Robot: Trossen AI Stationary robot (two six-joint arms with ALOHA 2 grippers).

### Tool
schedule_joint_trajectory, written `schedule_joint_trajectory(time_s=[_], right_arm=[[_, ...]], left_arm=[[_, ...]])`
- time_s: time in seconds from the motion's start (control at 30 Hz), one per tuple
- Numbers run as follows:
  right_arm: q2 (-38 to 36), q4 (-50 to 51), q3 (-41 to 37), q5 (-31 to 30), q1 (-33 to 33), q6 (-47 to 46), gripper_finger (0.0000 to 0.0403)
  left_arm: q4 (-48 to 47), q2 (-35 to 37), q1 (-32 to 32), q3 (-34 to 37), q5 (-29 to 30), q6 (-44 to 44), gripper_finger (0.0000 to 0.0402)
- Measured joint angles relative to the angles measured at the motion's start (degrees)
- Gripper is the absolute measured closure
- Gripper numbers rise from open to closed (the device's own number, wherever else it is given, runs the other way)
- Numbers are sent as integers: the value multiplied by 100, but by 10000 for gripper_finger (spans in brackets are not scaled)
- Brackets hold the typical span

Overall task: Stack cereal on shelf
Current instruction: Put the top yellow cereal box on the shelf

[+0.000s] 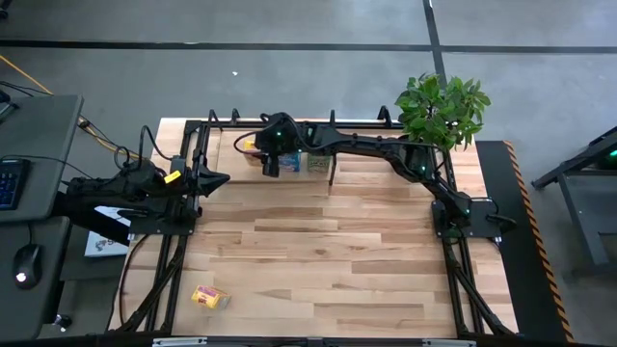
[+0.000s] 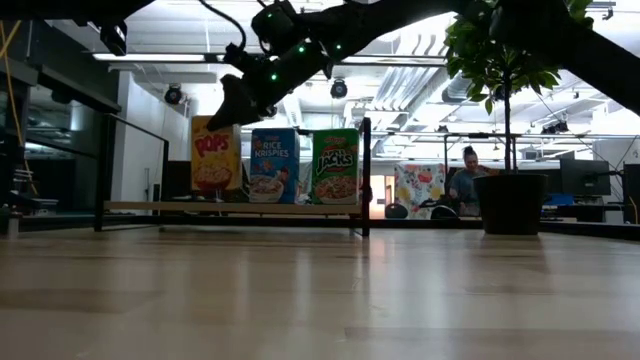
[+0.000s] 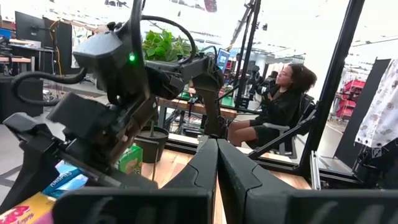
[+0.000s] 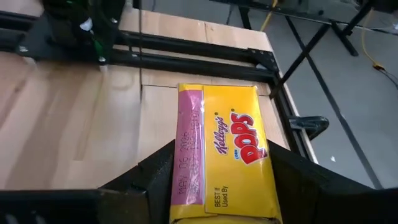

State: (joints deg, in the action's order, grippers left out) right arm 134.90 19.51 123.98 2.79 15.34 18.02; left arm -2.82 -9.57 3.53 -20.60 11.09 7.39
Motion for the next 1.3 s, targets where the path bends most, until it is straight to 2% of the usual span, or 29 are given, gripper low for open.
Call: schedule_joint_trajectory(time_s=[0.33,0.6,0.9,1.17,1.3], right_arm=[[-29,197,0,83,80,-197,184],[-29,173,0,-356,77,-110,178],[-29,-41,0,-163,76,50,178],[-40,-96,2,493,76,328,178],[-209,-70,1,531,76,329,178]], left_arm=[[-38,-1,-2,0,-2,1,398],[-40,0,0,0,1,0,398],[-40,-1,-2,0,-1,-1,398],[-40,0,-1,0,0,-3,398],[-40,-1,-1,0,0,-3,398]])
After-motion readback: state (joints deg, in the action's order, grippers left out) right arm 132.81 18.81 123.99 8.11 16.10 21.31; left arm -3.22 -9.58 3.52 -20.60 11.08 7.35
